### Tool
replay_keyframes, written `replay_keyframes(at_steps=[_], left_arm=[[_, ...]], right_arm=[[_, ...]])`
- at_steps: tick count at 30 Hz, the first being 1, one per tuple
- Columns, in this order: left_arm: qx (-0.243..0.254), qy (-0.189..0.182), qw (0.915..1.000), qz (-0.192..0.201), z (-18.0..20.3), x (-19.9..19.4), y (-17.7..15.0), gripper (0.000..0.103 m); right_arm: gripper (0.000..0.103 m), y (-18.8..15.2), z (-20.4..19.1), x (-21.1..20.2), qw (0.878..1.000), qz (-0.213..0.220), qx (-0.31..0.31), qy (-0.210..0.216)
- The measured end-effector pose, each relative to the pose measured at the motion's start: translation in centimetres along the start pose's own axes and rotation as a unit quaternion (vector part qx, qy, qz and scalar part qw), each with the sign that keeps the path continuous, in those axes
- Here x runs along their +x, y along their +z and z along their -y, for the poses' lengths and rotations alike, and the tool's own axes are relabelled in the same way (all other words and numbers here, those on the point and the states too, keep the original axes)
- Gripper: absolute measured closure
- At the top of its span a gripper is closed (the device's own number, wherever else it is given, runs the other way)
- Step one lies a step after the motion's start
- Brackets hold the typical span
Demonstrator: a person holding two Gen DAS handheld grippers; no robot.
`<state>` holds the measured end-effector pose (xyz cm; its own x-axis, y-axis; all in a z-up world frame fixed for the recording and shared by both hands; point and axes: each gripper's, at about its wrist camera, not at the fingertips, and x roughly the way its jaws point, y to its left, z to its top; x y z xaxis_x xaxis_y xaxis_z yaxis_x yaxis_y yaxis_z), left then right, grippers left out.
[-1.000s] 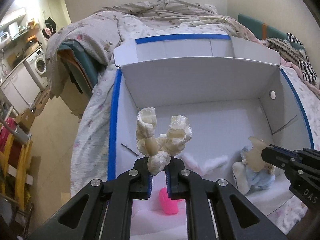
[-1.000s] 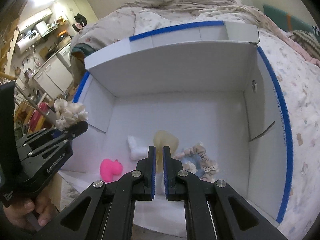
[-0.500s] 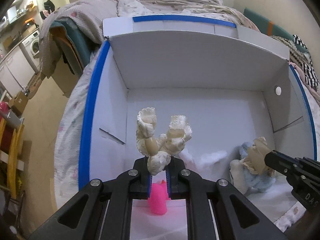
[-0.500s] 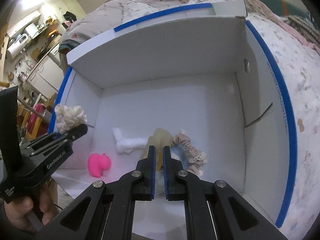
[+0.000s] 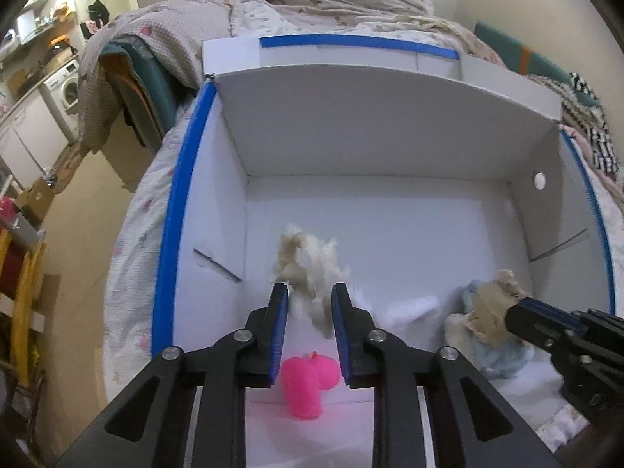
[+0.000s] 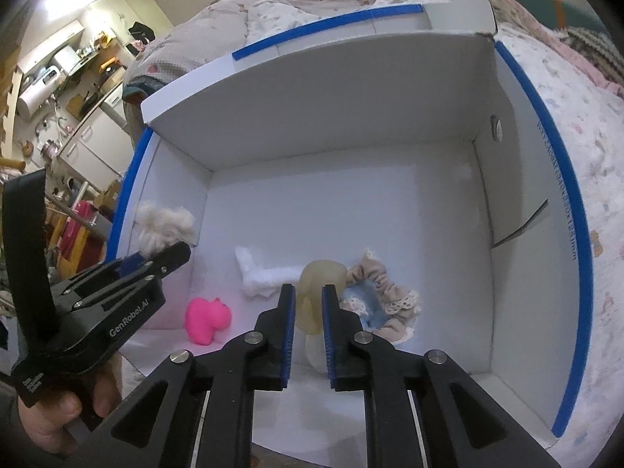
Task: Organize soft objects
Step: 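Open both tools to release the scrunchie and cylinder in the box, then withdraw both tools from the box toward the tan cylinder and packet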
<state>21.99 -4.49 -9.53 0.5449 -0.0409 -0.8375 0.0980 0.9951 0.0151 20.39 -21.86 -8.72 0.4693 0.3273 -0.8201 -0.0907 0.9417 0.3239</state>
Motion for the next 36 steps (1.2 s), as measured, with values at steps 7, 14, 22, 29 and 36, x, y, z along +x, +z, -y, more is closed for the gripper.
replay_keyframes(at_steps=[7,14,22,29,36], left_arm=[[0.004,0.01,0.9999,0.003,0.1,-0.3,0.0,0.076],[0.021,0.023,0.999,0.033,0.7,-2.0,0.2,0.051],[0.023,0.02,0.9981,0.053,0.5,-3.5,0.0,0.042],[0.006,0.004,0.9971,0.076,-0.3,-5.5,-0.5,0.035],[0.004,0.028,0.9968,0.075,-0.8,-6.7,-1.3,0.034]], right_arm=[[0.08,0.0,-0.3,-0.3,1.0,0.008,0.001,-0.006],[0.052,0.2,-0.1,-0.7,1.0,0.017,0.008,-0.01],[0.023,0.0,0.5,-2.5,0.998,0.051,0.032,-0.005],[0.003,-0.2,1.2,-5.5,0.992,0.104,0.065,0.03],[0.001,-0.8,0.7,-6.2,0.991,0.105,0.068,0.037]])
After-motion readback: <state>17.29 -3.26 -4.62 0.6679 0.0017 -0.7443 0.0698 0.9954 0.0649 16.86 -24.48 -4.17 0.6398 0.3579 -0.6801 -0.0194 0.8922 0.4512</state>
